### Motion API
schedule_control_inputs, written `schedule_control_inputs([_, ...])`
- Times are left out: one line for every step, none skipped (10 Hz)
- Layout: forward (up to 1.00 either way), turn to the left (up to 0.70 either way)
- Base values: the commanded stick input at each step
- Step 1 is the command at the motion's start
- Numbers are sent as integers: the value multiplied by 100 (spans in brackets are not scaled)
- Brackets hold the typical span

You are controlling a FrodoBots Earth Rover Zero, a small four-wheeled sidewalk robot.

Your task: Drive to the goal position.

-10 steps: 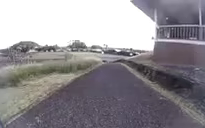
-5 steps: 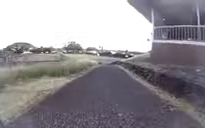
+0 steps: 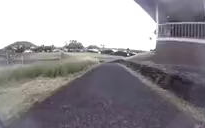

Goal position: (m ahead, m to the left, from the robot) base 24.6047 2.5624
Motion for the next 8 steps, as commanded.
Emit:
schedule_control_inputs([85,-33])
schedule_control_inputs([85,-33])
schedule_control_inputs([85,-33])
schedule_control_inputs([85,-27])
schedule_control_inputs([85,-13])
schedule_control_inputs([85,0])
schedule_control_inputs([85,0])
schedule_control_inputs([85,0])
